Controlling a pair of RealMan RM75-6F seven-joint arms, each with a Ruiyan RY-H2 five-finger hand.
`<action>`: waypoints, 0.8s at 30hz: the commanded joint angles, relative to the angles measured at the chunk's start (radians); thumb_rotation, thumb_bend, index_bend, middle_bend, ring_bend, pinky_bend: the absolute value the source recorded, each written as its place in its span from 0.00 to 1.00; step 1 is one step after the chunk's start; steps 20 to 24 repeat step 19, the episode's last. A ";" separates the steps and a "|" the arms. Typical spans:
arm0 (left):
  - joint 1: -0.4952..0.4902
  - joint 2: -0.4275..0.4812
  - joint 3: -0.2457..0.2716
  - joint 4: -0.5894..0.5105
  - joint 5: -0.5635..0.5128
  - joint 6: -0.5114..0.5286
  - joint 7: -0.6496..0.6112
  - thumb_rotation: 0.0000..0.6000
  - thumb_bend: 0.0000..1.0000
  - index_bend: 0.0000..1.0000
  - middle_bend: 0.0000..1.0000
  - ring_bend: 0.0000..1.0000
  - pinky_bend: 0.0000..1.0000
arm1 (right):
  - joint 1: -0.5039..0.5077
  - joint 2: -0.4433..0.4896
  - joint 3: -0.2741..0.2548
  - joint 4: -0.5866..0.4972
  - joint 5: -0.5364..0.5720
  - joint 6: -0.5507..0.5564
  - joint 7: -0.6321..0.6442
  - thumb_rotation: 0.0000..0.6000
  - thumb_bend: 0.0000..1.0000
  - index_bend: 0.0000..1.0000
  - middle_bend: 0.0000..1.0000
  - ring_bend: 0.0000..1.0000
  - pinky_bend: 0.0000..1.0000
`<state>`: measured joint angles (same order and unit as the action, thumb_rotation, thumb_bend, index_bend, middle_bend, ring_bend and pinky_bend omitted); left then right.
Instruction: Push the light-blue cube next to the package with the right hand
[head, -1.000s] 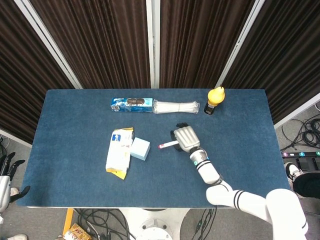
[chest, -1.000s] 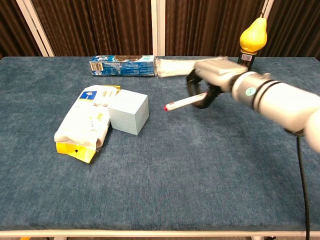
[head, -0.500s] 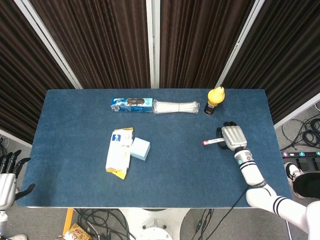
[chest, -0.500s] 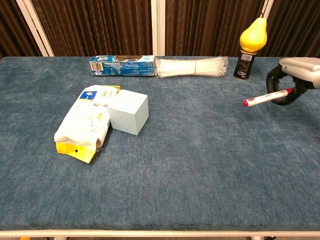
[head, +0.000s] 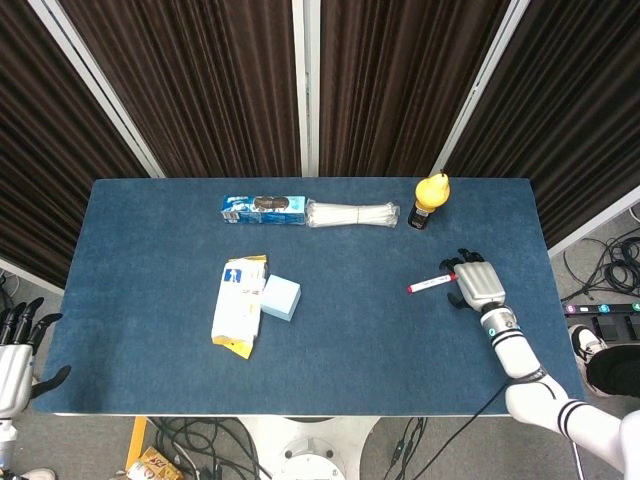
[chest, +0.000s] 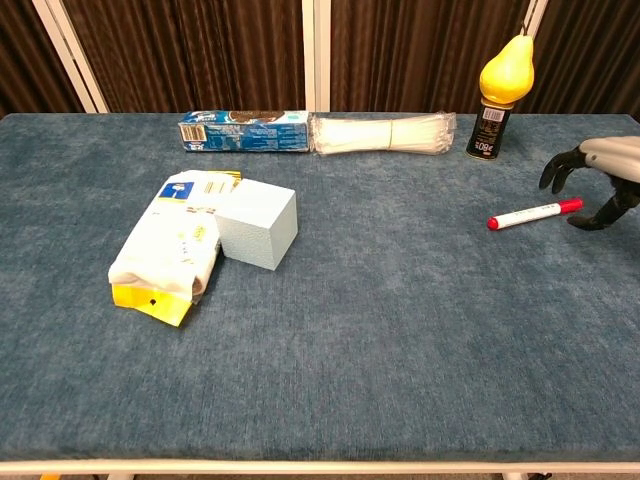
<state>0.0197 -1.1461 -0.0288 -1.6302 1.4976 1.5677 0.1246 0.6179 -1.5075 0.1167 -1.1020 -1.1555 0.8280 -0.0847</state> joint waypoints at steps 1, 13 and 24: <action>0.000 -0.003 -0.002 0.006 -0.004 -0.001 -0.006 1.00 0.21 0.29 0.18 0.07 0.09 | -0.064 0.094 0.005 -0.123 -0.036 0.123 0.016 1.00 0.24 0.26 0.27 0.06 0.13; -0.005 -0.026 -0.006 0.039 -0.027 -0.018 -0.024 1.00 0.21 0.29 0.18 0.07 0.09 | -0.357 0.373 -0.091 -0.483 -0.186 0.530 0.060 1.00 0.24 0.16 0.17 0.00 0.09; -0.012 -0.034 -0.010 0.040 -0.021 -0.017 -0.022 1.00 0.21 0.29 0.18 0.07 0.09 | -0.456 0.400 -0.130 -0.522 -0.265 0.660 0.091 1.00 0.25 0.16 0.17 0.00 0.09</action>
